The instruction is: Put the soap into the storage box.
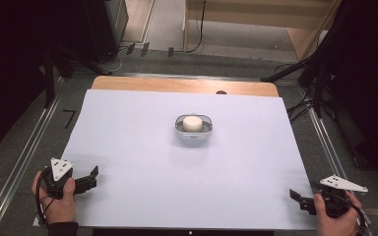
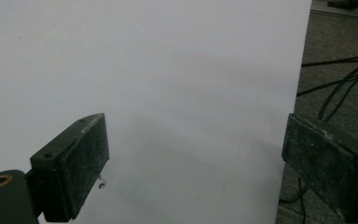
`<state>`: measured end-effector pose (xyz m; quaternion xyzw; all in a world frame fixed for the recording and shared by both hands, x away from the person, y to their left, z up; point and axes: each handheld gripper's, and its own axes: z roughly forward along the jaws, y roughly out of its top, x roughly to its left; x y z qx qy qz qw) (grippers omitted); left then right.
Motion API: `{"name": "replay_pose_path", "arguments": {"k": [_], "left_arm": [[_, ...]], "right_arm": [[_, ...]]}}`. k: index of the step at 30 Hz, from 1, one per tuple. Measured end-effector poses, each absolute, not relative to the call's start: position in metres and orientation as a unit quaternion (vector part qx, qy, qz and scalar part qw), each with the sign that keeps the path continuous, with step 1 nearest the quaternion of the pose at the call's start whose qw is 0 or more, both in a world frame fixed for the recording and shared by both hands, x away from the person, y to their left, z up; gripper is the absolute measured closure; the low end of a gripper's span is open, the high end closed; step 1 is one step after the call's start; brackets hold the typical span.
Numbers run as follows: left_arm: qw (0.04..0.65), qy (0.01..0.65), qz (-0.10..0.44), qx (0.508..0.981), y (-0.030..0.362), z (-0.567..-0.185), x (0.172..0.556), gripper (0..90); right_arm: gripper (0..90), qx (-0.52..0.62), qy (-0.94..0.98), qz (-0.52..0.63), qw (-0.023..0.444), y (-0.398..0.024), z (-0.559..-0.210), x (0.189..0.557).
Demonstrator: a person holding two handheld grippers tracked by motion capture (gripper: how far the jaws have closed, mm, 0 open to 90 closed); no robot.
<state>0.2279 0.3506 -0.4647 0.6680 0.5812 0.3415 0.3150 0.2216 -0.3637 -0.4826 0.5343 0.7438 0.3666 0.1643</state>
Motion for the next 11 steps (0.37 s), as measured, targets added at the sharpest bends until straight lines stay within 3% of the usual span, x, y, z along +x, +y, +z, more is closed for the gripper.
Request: {"name": "replay_pose_path", "arguments": {"k": [11], "left_arm": [[0.314,0.581,0.342,0.669,0.3502,-0.4649,0.2280,0.0]], "right_arm": [[7.4,0.534,0.742,0.369,0.167,-0.3633,-0.4847,0.2223]]}}
